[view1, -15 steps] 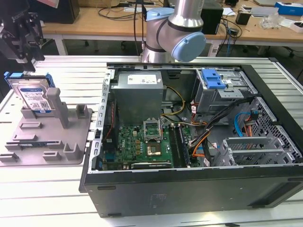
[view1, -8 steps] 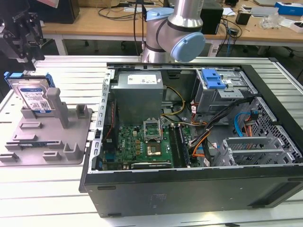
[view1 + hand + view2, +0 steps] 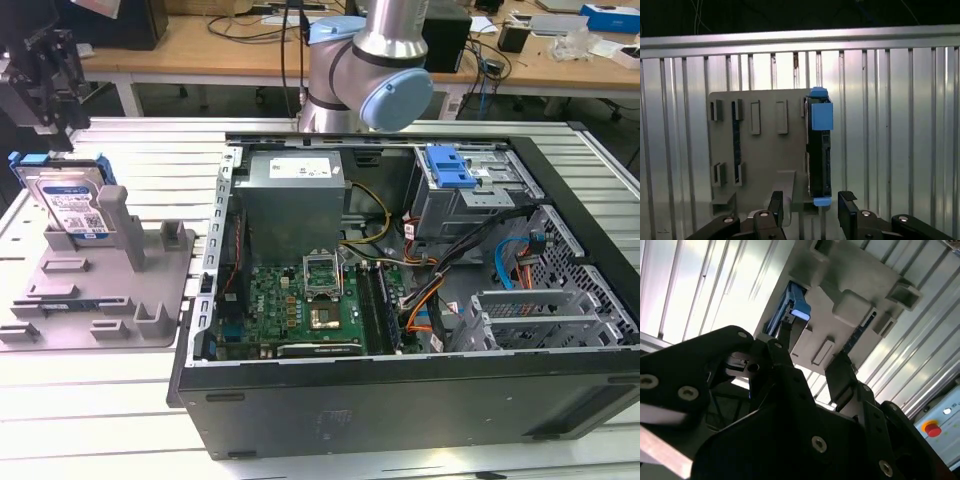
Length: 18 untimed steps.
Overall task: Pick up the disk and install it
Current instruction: 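Pick up the disk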
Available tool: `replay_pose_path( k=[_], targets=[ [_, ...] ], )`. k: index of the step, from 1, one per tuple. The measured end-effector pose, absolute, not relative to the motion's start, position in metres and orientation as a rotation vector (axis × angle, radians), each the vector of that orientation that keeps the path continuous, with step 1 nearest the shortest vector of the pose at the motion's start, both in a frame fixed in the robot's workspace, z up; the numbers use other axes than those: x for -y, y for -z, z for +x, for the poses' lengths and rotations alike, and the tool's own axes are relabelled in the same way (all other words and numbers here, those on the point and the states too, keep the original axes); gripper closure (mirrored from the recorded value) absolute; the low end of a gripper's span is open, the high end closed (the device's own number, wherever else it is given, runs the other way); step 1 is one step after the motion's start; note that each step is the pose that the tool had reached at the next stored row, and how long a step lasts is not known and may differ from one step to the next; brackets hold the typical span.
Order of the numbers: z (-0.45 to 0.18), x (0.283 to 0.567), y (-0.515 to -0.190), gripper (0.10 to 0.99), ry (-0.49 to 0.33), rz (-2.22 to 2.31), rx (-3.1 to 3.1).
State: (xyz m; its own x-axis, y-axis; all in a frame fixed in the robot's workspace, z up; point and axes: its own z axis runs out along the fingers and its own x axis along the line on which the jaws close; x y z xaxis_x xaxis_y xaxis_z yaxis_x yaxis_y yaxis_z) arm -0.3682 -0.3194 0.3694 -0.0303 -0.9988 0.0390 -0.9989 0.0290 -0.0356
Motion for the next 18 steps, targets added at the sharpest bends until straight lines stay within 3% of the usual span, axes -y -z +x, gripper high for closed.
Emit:
replay_pose_path(
  k=[7,18],
  targets=[
    [-0.407,0.314,-0.361,0.529,-0.082,2.185,2.251],
    [-0.419,0.311,-0.344,0.529,-0.072,2.196,2.251]
  ],
)
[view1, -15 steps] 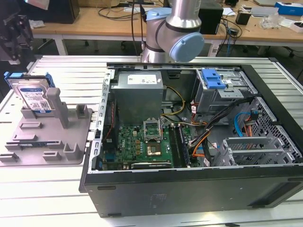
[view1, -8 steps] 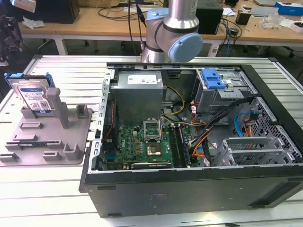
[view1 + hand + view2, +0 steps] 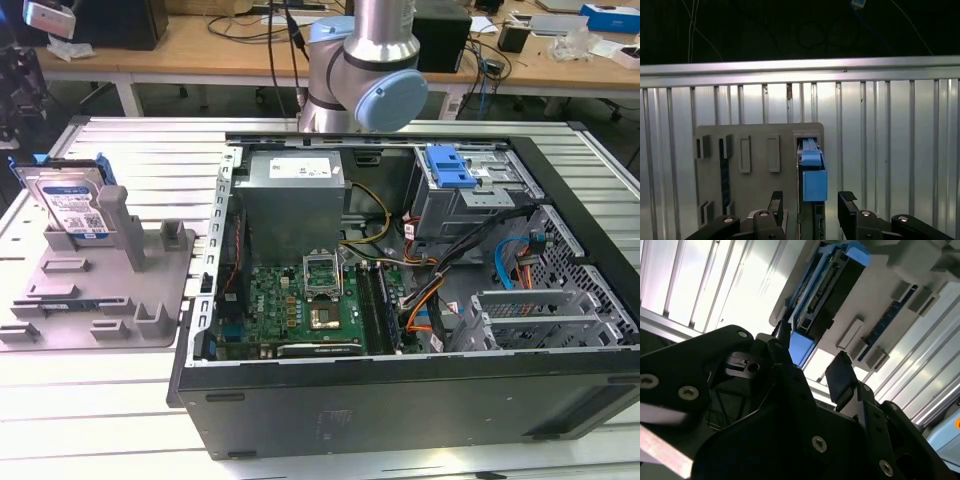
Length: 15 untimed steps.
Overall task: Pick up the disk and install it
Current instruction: 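Pick up the disk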
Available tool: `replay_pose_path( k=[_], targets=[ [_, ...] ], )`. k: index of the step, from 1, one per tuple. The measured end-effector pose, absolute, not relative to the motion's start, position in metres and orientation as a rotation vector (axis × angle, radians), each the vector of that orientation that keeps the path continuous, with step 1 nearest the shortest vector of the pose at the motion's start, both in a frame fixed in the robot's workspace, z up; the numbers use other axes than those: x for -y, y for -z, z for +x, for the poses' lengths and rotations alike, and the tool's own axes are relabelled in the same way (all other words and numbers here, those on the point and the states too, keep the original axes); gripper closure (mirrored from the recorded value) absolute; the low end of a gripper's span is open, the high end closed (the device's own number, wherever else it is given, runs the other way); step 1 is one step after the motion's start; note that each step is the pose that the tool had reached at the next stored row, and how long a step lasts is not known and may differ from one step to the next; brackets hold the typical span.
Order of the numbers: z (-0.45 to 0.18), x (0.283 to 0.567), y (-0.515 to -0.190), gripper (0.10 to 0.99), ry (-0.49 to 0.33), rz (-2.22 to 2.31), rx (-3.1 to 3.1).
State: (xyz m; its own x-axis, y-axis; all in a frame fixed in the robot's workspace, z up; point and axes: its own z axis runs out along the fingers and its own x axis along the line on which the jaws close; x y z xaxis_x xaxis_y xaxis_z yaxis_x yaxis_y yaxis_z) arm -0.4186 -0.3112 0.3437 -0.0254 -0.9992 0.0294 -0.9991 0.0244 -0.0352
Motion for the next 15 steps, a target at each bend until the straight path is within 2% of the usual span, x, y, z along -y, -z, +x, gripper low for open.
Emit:
replay_pose_path(
  k=[15],
  targets=[
    [-0.426,0.306,-0.331,0.529,0.054,-2.201,-2.242]
  ],
)
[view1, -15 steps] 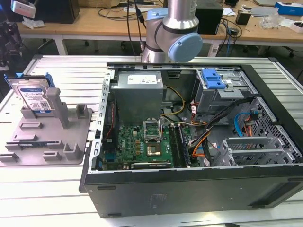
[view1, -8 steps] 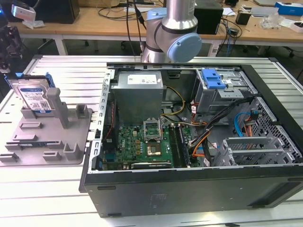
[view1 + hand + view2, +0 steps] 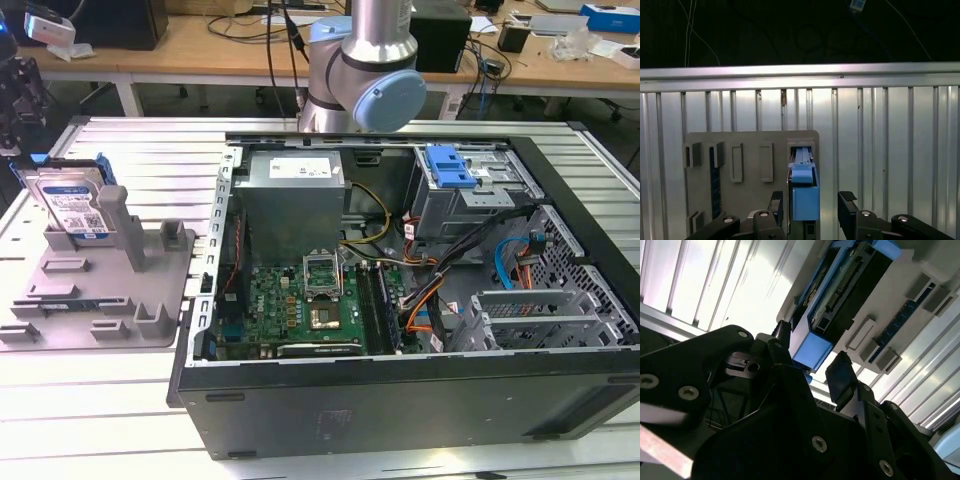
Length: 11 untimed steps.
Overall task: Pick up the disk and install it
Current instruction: 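Pick up the disk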
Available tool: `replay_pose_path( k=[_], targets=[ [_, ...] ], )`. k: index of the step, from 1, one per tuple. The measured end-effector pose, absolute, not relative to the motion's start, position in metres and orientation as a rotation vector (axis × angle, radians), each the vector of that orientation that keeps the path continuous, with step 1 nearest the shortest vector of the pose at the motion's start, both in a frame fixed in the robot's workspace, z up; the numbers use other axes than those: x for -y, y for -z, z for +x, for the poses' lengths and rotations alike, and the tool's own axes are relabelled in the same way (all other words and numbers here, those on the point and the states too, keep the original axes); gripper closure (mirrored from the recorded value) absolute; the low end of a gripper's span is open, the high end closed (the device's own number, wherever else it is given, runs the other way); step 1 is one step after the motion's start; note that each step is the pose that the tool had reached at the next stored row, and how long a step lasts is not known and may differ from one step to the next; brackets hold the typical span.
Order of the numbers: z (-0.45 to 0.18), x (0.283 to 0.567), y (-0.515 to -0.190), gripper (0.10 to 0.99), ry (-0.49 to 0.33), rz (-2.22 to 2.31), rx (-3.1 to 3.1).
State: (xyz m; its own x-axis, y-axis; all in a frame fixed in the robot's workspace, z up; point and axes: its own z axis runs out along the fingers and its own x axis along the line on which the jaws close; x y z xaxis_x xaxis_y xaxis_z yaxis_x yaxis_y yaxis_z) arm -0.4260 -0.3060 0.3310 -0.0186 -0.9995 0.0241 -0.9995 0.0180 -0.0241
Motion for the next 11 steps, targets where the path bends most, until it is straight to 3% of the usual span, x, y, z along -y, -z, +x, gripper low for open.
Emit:
replay_pose_path(
  k=[11],
  targets=[
    [-0.4203,0.3116,-0.3242,0.529,-0.043,2.196,2.237]
  ],
)
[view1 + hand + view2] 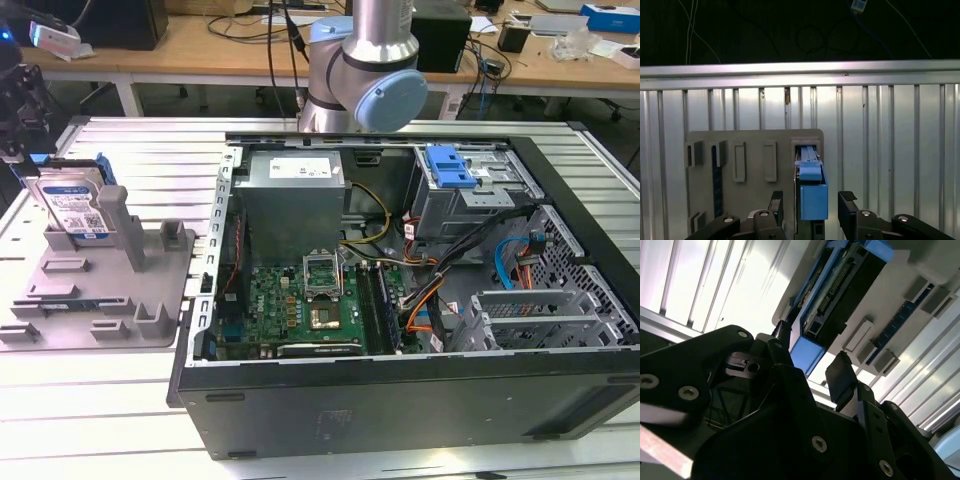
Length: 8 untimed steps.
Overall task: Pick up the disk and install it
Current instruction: 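Pick up the disk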
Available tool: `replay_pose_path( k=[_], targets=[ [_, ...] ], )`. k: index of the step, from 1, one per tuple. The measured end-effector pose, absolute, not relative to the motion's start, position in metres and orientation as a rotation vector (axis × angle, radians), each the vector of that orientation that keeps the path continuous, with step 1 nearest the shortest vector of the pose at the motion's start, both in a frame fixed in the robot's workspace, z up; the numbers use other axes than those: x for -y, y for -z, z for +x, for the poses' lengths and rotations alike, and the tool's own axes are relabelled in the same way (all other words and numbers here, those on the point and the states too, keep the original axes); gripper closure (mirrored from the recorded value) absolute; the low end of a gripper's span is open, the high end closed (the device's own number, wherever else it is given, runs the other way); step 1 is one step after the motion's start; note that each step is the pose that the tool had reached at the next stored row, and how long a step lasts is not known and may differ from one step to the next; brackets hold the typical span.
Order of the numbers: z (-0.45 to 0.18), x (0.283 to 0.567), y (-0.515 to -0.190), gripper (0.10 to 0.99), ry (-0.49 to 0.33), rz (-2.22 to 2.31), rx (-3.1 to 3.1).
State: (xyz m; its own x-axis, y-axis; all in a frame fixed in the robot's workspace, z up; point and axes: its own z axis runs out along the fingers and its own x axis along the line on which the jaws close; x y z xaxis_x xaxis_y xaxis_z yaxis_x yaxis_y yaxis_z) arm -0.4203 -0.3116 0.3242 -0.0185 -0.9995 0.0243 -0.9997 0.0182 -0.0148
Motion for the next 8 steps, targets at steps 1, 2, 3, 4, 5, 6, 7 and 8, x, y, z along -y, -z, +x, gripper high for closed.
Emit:
replay_pose_path(
  k=[1,2,3,4,5,6,7,8],
  targets=[
    [-0.4203,0.3119,-0.3230,0.529,-0.043,2.196,2.236],
    [-0.4203,0.3120,-0.3220,0.529,-0.043,2.196,2.236],
    [-0.4203,0.3121,-0.3214,0.529,-0.043,2.196,2.236],
    [-0.4203,0.3121,-0.3204,0.529,-0.043,2.196,2.236],
    [-0.4202,0.3121,-0.3198,0.529,-0.043,2.196,2.236],
    [-0.4202,0.3121,-0.3188,0.529,-0.043,2.196,2.236],
    [-0.4202,0.3119,-0.3180,0.529,-0.043,2.196,2.236],
    [-0.4202,0.3115,-0.3166,0.529,-0.043,2.196,2.236]
  ],
)
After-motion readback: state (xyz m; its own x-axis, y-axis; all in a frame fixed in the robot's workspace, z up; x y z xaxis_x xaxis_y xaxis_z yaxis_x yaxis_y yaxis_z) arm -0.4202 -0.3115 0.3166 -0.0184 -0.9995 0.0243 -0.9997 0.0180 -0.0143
